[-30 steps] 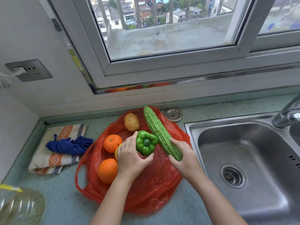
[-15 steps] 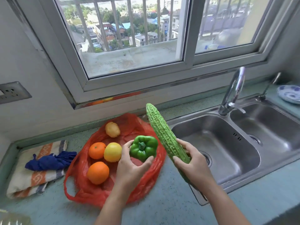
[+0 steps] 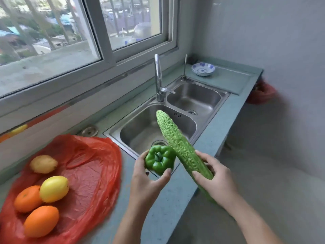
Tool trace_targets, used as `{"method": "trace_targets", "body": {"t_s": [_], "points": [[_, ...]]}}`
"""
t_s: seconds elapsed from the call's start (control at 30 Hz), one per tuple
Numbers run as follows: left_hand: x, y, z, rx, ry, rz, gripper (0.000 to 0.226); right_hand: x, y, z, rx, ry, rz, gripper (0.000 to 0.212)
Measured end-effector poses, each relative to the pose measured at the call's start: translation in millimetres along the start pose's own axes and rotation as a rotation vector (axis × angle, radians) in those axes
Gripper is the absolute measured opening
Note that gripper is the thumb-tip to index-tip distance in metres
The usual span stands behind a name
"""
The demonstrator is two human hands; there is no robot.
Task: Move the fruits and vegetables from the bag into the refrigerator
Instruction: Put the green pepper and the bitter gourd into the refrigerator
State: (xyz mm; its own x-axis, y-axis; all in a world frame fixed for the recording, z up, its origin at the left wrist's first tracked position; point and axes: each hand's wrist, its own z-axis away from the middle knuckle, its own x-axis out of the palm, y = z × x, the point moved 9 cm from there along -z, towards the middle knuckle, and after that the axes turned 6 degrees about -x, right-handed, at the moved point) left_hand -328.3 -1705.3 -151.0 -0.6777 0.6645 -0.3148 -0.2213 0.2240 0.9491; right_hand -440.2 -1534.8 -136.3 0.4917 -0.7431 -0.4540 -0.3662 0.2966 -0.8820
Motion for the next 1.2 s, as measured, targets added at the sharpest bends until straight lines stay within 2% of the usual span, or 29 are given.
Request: {"method": "trace_targets", "body": {"t_s": [0.23,0.37,0.6,0.9,1.2], "points": [[120,48,18,0.13,-0.287,0.001,0.055,-115,41,58,0.09,0.32,0.031,0.051],[198,86,34,0.197,-0.431,0.026,0.062,-189,66,91,0.143,0.493,0.06,0.054],[365,161,91,0.321,-0.681,0.039,0.062,-338,118,161,0.214,0.778,0.084,0.055],[550,249,179,0.441,-0.907,0.112,0.06,-508,165,251,0.267,1.025,0.12,0.051],[682,308,251,0.506,-1.108,0.181,0.06,-607,202,327,0.336,1.26,0.094,0.05]]}}
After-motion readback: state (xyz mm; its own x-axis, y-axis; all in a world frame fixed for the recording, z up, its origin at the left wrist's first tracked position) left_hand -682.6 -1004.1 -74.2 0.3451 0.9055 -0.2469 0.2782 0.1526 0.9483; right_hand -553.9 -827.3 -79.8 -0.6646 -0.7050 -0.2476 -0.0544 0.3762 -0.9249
